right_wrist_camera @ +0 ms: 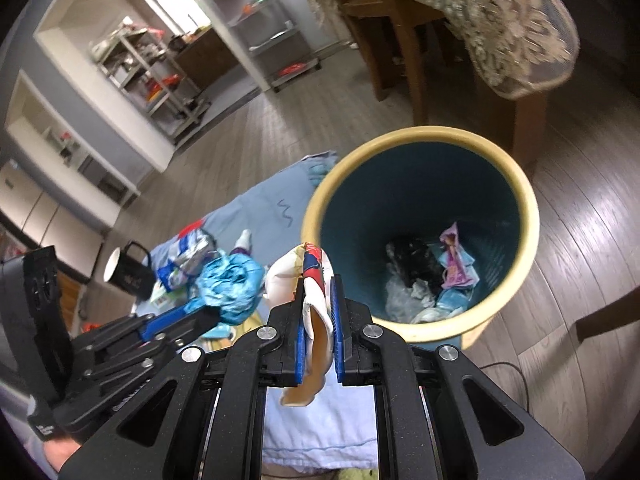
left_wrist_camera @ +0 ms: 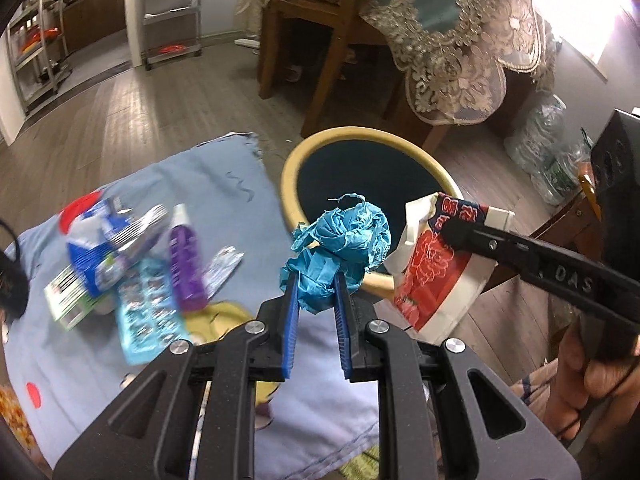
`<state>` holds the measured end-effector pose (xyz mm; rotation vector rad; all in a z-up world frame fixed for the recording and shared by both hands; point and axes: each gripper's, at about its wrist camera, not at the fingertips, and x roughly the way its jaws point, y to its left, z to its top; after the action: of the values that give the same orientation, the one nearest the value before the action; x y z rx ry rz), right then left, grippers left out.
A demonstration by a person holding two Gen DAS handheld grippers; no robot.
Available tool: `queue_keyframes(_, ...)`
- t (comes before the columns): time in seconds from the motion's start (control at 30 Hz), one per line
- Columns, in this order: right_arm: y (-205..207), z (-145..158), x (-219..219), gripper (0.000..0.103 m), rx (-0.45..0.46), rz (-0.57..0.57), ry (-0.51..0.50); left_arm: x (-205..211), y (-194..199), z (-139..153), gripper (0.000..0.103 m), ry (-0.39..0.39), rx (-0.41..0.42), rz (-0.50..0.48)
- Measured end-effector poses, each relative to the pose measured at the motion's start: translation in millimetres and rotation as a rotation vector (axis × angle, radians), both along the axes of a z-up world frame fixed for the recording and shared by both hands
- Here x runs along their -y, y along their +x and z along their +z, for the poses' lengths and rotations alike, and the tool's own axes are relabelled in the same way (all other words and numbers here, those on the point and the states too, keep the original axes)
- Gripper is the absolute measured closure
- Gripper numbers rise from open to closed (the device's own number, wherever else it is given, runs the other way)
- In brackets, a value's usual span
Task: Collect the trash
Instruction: 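Carry the teal mask and cream wrapper over the bin with both grippers, then open both grippers to drop the teal mask and wrapper into the bin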
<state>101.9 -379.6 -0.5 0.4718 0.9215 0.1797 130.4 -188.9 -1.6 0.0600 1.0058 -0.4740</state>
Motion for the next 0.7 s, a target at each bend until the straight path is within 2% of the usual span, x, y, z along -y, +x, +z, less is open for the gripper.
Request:
queue_keyframes(0.33,3,-9,43,0.091,0.003,-0.164,0.026,64,34,-25,0.087,0.047,-0.019,-0.060)
queue_keyframes(0.53,6,-15,54,0.091,0.001,-0.218,0.010,77,53,-45,0.086,0.067,-0.056,-0.069)
queue_keyframes(0.7,9,-21,61,0.090,-0.007,-0.253,0.006,85,61,-55,0.083,0.031,-0.086,-0.099)
